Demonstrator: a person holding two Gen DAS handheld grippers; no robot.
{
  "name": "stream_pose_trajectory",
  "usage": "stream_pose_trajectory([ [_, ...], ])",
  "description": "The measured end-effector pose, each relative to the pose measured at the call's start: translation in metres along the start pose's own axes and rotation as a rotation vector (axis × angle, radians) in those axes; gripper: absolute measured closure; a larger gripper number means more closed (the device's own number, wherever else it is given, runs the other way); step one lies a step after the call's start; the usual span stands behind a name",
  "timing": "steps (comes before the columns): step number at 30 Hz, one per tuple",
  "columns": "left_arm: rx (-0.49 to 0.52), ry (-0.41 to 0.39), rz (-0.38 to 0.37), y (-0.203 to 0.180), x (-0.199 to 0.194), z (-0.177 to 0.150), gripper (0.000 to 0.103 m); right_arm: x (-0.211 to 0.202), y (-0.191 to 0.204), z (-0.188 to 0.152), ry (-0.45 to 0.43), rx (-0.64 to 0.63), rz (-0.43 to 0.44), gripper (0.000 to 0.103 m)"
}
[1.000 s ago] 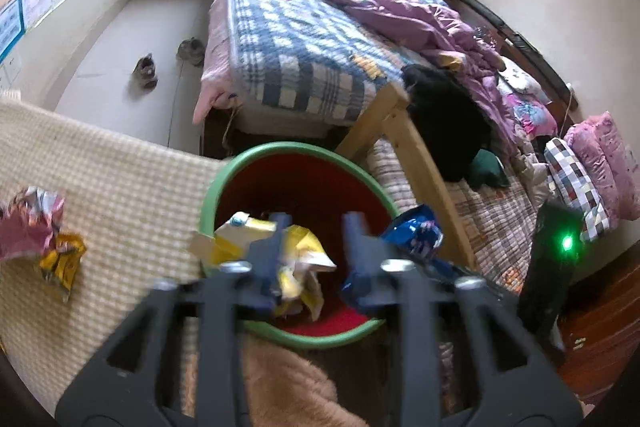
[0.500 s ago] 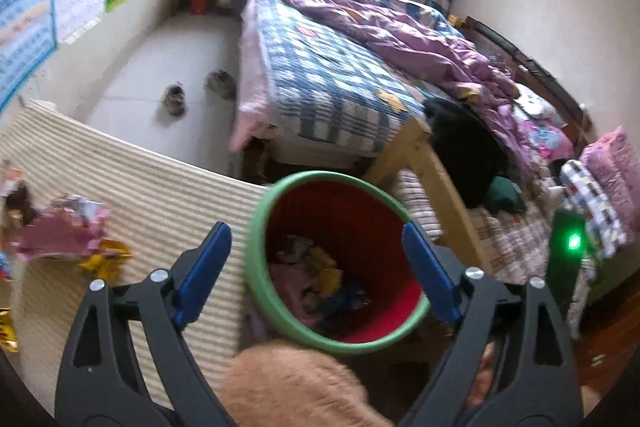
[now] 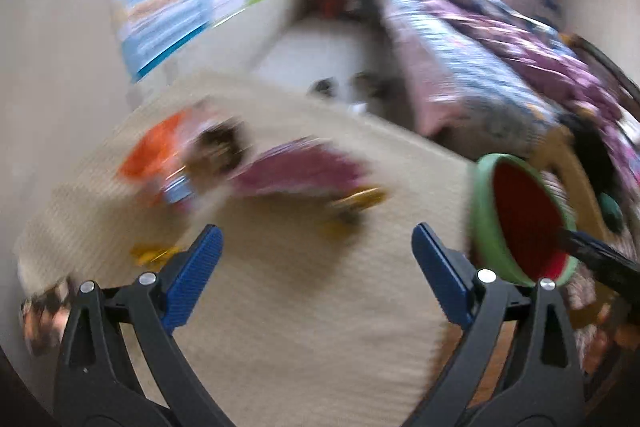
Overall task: Collect trash
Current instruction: 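Grasp the gold wrapper on the table with the left gripper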
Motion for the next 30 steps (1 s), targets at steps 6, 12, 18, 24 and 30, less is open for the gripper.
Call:
stream_pose_trajectory([
  [6, -0.091, 0.075, 0.160, 0.086, 0.017, -0.028, 0.010, 0.008, 0.037, -0.015, 0.050, -0.045, 0.066, 0.017],
  [12, -0.118, 0.113, 0.170, 0.109, 0.031, -0.038, 0.018, 0.011, 0.060, -0.026, 0.078, -0.089, 0.070, 0.017],
  [18, -0.133, 0.159, 0.171, 0.121, 0.051, -0.042, 0.020, 0.012, 0.059, -0.029, 0.086, -0.098, 0.058, 0.017],
  [24, -0.121, 0.228, 0.213, 0.134, 0.070, -0.048, 0.033, 0.013, 0.057, -0.032, 0.095, -0.094, 0.049, 0.017],
  [30, -0.124, 0.251, 0.185, 0.133, 0.068, -0.060, 0.077, 0.022, 0.064, -0.033, 0.118, -0.111, 0.048, 0.017],
])
Point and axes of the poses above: each gripper's, at about its wrist camera, not at the fingertips, and x roughly the way its jaws point, y to its left, z to its top, the point moved 10 cm from there along x, roughly the way its jaws point, and after that the axes turned 2 degrees about -y, right-handed, at the moved point
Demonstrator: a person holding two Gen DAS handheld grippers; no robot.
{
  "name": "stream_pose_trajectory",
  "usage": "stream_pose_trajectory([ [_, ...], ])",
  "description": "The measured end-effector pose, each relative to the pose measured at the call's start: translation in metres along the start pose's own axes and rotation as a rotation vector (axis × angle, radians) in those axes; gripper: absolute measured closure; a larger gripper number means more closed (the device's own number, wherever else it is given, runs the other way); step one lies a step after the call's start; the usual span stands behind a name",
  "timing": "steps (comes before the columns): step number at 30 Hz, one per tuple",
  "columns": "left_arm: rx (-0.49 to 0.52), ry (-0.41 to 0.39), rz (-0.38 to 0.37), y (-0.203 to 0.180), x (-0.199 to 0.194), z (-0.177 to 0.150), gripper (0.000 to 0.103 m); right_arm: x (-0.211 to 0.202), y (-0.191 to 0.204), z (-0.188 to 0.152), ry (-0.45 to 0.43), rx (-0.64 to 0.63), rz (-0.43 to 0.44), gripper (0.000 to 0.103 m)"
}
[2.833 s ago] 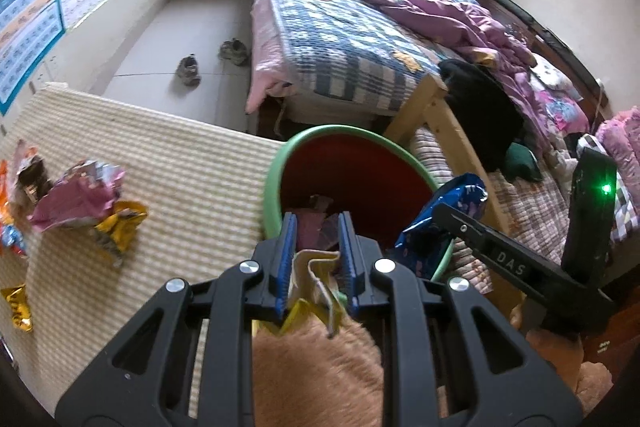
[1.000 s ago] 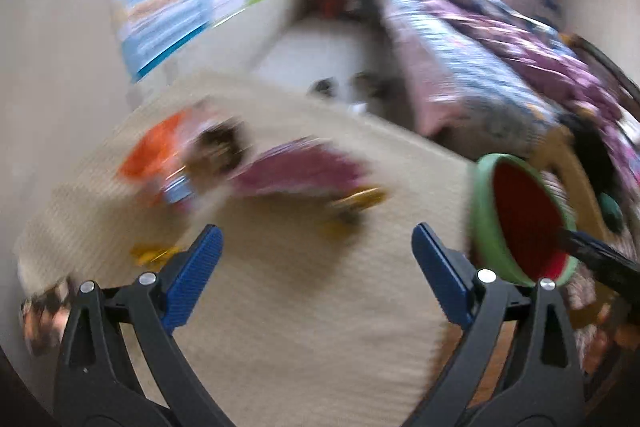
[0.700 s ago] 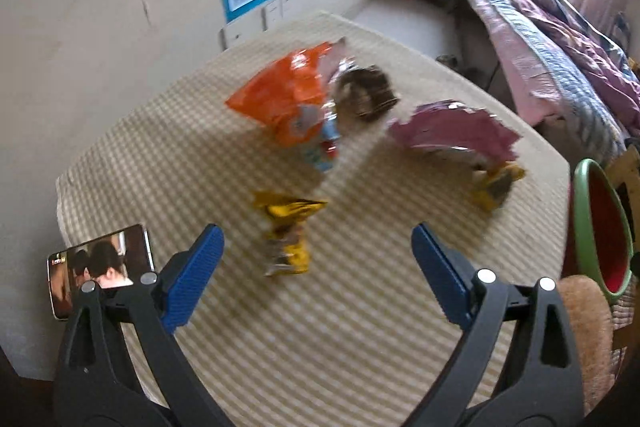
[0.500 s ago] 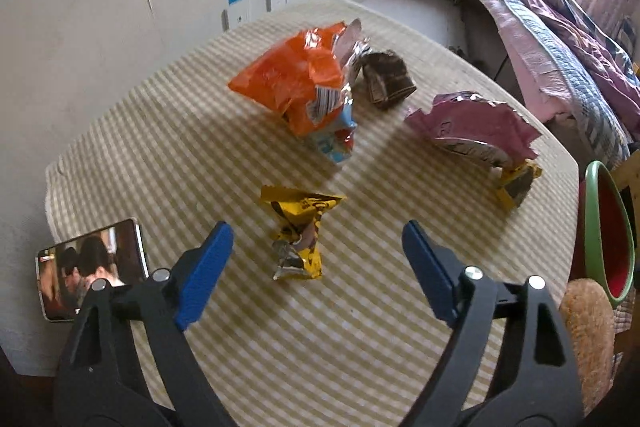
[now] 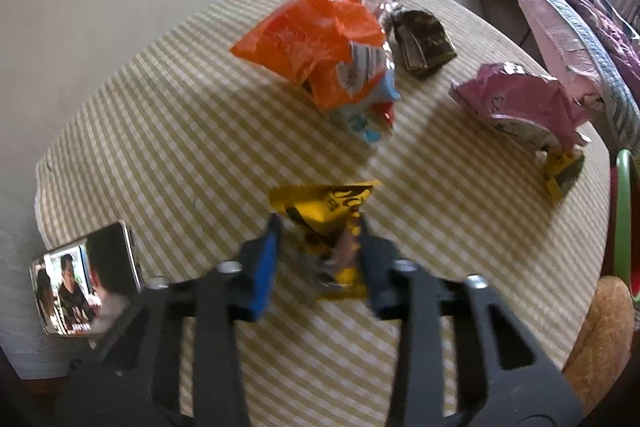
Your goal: Collect trash
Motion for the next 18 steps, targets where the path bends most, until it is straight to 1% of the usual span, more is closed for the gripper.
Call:
stream_pose_trajectory([
  [1, 0.001, 0.000, -0.014, -0.001, -0.003, -0.003, 0.080, 0.002, 0.002, 0.001, 0.003, -0.003, 0.004, 0.017],
  [4, 0.011, -0.018, -0.040, -0.005, -0.019, -0.016, 0.082, 0.011, 0.015, 0.012, 0.000, -0.026, 0.024, 0.017],
  [8, 0.035, -0.029, -0.071, -0.013, -0.040, -0.037, 0.082, 0.031, 0.044, 0.040, -0.008, -0.094, 0.054, 0.017],
  [11, 0.057, -0.017, -0.082, -0.018, -0.044, -0.049, 0.082, 0.052, 0.072, 0.066, -0.005, -0.169, 0.066, 0.017],
  [14, 0.072, -0.011, -0.076, -0.022, -0.041, -0.059, 0.080, 0.075, 0.096, 0.087, 0.010, -0.242, 0.071, 0.017],
  [15, 0.069, -0.008, -0.076, -0.023, -0.041, -0.059, 0.077, 0.086, 0.106, 0.095, 0.020, -0.269, 0.063, 0.017],
  [16, 0.062, -0.007, -0.078, -0.023, -0.041, -0.060, 0.068, 0.093, 0.110, 0.099, 0.027, -0.284, 0.060, 0.017],
  [17, 0.050, -0.012, -0.081, -0.023, -0.041, -0.059, 0.050, 0.101, 0.117, 0.104, 0.034, -0.304, 0.055, 0.017],
  [18, 0.044, -0.023, -0.083, -0.022, -0.043, -0.057, 0.042, 0.108, 0.121, 0.110, 0.034, -0.326, 0.042, 0.017],
])
Point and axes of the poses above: each gripper's, at about its wrist camera, not at the fingertips, and x roughly the way its jaws point, y to its left, z to its top, the point moved 10 cm from there along x, roughly the way its jaws point, and after that the axes turned 2 degrees about -y, right-handed, at the moved point
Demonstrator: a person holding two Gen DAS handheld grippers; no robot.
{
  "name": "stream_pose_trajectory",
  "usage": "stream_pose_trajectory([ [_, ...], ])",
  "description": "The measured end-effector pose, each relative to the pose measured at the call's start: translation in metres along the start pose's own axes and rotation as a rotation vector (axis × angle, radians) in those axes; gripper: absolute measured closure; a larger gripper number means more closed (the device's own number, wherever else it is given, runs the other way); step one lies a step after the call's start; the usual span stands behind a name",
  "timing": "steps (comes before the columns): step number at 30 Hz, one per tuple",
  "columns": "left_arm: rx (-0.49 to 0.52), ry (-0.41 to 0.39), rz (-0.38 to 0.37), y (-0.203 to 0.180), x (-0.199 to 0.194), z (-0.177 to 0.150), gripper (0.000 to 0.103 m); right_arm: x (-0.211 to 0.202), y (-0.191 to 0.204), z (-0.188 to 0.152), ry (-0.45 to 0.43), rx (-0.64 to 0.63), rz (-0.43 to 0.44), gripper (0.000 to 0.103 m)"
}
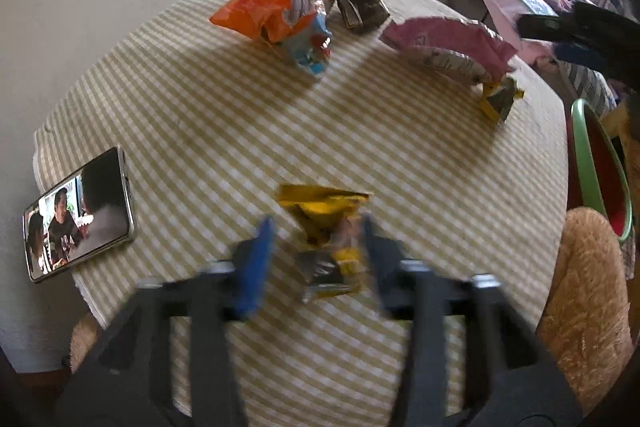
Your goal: Collect trash
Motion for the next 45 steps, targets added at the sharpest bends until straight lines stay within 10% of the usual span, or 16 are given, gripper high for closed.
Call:
stream_pose_trajectory([
  [4, -0.005, -0.087, 0.011, 0.007, -0.012, 0.015, 0.012, 0.018, 0.010, 0.016, 0.010, -0.081, -0.015, 0.017],
  [8, -0.022, -0.152, 0.033, 0.013, -0.023, 0.026, 0.006, 0.030, 0.019, 0.019, 0.043, -0.157, 0.014, 0.016],
  [27, 0.016, -0.180, 0.057, 0.007, -0.032, 0.028, 0.006, 0.091, 0.025, -0.013, 0.290, -0.154, 0.088, 0.013],
  [33, 0.002, -0.159, 0.043, 0.004, -0.031, 0.025, 0.006, 0.079, 0.039, -0.011, 0.258, -0.173, 0.114, 0.039],
  [34, 0.002, -0.159, 0.061, 0.006, -0.031, 0.024, 0.006, 0.075, 0.042, -0.010, 0.253, -0.175, 0.122, 0.064],
  [45, 0.006, -0.153, 0.089, 0.010, -0.033, 0.017, 0.006, -0.015, 0.045, -0.003, 0.077, -0.070, 0.186, 0.064],
])
Point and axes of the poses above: each gripper's, at about its wrist camera, not at the fingertips, and x roughly the way its jaws point, y to its left, z to its top, the point moved 10 cm from there along x, roughly the way its jaws point, and after that the axes turned 2 degrees about -y, right-handed, at the moved point
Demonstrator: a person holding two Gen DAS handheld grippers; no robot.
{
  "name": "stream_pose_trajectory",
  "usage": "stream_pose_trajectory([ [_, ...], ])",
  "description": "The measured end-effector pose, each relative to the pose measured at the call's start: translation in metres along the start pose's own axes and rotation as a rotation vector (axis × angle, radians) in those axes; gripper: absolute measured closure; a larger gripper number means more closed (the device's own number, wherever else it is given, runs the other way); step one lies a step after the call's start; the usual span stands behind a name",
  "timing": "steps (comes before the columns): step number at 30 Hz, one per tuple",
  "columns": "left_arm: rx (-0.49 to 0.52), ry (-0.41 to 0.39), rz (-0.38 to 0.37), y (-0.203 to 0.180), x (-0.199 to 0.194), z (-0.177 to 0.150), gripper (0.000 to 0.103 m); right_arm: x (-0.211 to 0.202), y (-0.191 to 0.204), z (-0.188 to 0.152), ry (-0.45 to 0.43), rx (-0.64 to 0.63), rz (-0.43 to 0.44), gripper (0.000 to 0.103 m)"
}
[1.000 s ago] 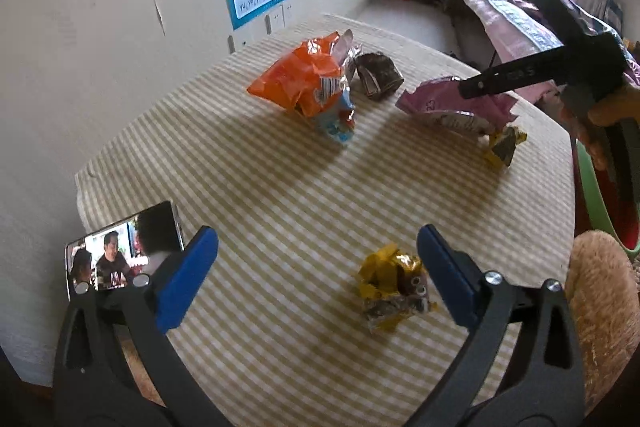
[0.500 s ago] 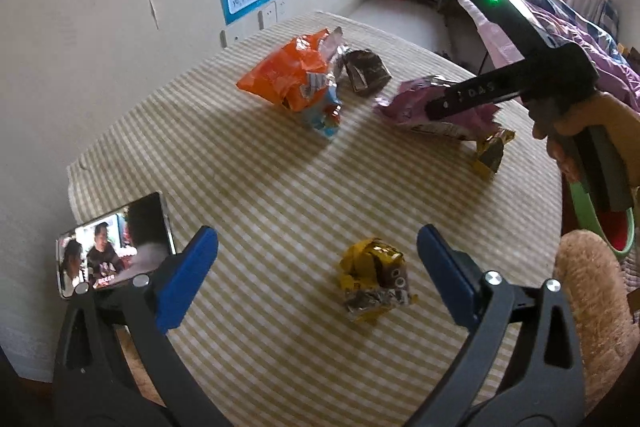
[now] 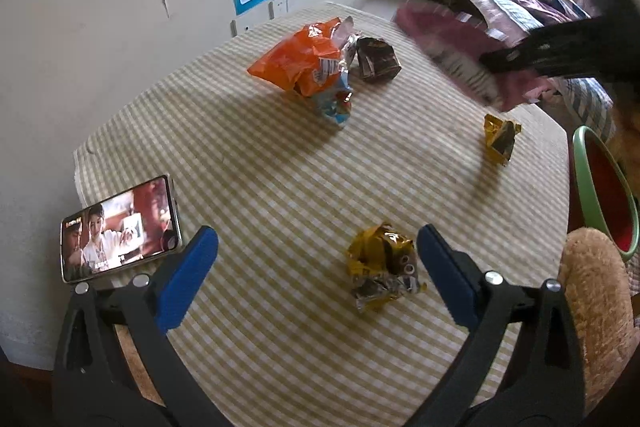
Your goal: Collect trash
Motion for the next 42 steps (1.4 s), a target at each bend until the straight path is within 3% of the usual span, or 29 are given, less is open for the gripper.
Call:
stream_pose_trajectory([
  [3, 0.020, 0.011, -0.007, -0.007, 0.001, -0.003, 0.006, -0.027, 0.006, -0.013, -0.051, 0.018, 0.002, 0.064],
  [6, 0.008, 0.046, -0.060, -0.018, 0.007, -0.008, 0.006, -0.045, 0.004, -0.035, -0.086, 0.032, -0.020, 0.063],
  [12, 0.036, 0.096, -0.079, -0.031, 0.018, -0.019, 0.009, -0.054, -0.001, -0.087, -0.082, 0.151, -0.018, 0.063],
  [17, 0.077, 0.136, -0.079, -0.040, 0.026, -0.028, 0.025, -0.053, -0.005, -0.114, -0.059, 0.222, -0.009, 0.063],
  [21, 0.089, 0.159, -0.064, -0.041, 0.030, -0.032, 0.031, -0.053, -0.012, -0.123, -0.052, 0.257, -0.009, 0.063],
  [23, 0.086, 0.169, -0.066, -0.040, 0.031, -0.034, 0.042, -0.054, -0.013, -0.128, -0.052, 0.269, -0.010, 0.063],
  [29, 0.051, 0.189, -0.087, -0.036, 0.035, -0.036, 0.060, -0.053, -0.017, -0.135, -0.042, 0.294, -0.002, 0.063],
  [37, 0.072, 0.183, -0.080, -0.040, 0.035, -0.036, 0.058, -0.050, -0.017, -0.140, -0.031, 0.311, 0.009, 0.063],
  [40, 0.072, 0.183, -0.076, -0.040, 0.036, -0.038, 0.038, -0.049, -0.018, -0.141, -0.026, 0.318, 0.010, 0.063],
  [42, 0.059, 0.183, -0.086, -0.040, 0.037, -0.038, 0.036, -0.048, -0.018, -0.142, -0.021, 0.320, 0.010, 0.062],
])
Point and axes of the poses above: each gripper's, at about its wrist camera, not at the fingertips, and x roughly the way its jaws point, y to its left, z to its top, the point moved 10 cm from there along x, roughly the way its jaws point, and after that the axes turned 2 degrees about -y, right-handed, at the moved point
